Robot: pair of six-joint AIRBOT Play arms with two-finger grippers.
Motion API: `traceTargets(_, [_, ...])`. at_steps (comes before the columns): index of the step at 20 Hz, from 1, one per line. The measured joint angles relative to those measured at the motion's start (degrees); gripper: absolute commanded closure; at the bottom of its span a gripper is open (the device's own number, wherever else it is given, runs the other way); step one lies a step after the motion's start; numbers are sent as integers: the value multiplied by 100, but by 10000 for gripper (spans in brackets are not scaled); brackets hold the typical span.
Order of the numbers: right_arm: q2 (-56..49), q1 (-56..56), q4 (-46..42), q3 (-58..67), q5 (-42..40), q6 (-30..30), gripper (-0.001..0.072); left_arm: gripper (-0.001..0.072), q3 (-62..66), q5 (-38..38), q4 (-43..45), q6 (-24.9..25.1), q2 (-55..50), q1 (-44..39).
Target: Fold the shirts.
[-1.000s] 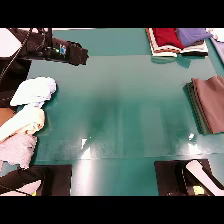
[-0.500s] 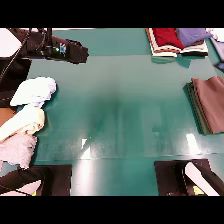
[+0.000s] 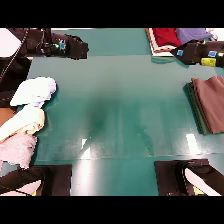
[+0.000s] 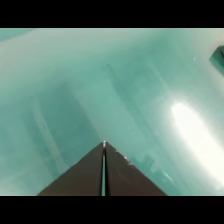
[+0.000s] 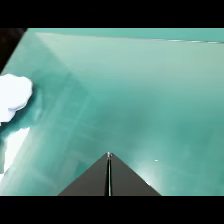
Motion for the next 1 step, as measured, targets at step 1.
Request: traceTargets(1, [0,61,4,4,-11,0,693,680,0,48,2,0,0,0])
